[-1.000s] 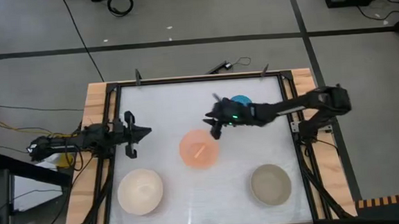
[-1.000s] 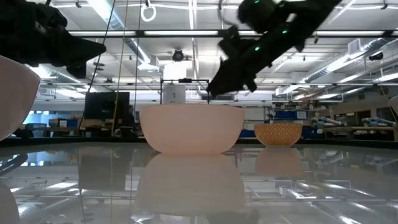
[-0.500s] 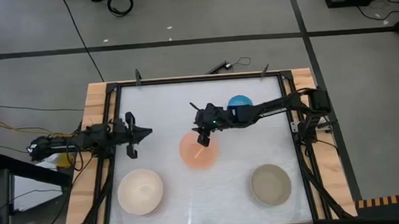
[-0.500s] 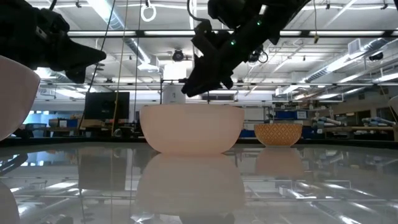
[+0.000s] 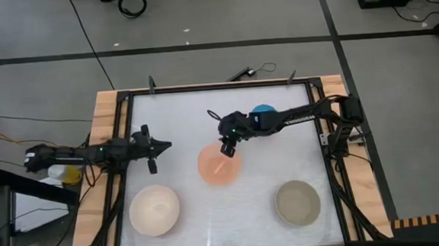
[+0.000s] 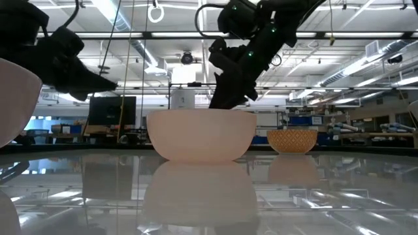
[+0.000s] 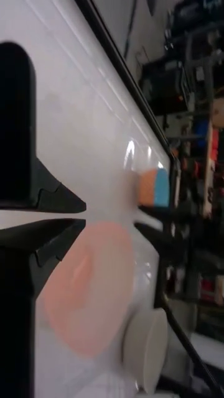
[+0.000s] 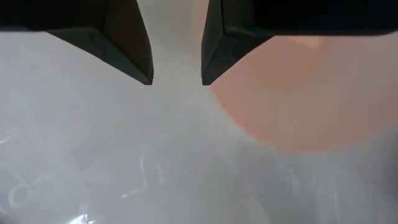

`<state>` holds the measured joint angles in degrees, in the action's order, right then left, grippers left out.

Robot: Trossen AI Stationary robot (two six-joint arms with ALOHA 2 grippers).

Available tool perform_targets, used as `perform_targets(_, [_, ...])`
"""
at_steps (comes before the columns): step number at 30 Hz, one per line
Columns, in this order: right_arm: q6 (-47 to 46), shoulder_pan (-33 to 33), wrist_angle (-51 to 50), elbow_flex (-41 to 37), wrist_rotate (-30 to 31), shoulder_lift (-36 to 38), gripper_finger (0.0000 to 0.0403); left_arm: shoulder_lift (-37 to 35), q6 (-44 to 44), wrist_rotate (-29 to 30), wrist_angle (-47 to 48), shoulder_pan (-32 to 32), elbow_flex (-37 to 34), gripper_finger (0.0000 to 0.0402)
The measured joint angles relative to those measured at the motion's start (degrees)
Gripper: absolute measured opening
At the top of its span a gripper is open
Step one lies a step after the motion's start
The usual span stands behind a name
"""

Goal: Nest bowls inside each other
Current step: Stack the orange bowl into the white bowl

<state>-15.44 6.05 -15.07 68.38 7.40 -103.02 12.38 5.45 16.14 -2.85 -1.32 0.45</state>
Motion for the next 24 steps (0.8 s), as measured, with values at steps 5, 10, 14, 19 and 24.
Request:
perform_targets(5, [-1.05,-0.89,-4.54,-0.02,1.92,0.0,0.0143,2.69,1.25,1.38,-0.64,0.0,0.02,0.0087])
perform_targets(10, [-1.46,-1.14,-4.36,-0.02,0.6,0.0,0.0143,4.38,1.47,1.37,-2.85,0.0,0.02,0.0148])
perform_targets(14, [-1.97,-1.92,-4.67,-0.02,1.7,0.0,0.0142,4.98,2.77,1.34,-3.29,0.0,0.04,0.0177])
perform_targets(19, [-3.69,-2.42,-3.73,-1.14,2.21,0.0,0.0142,4.98,3.0,1.27,-3.38,0.0,0.04,0.0183])
perform_targets(24, [-7.85,-3.71,-2.48,-5.32,2.19,0.0,0.0141,4.98,4.1,1.22,-3.32,0.0,0.04,0.0183])
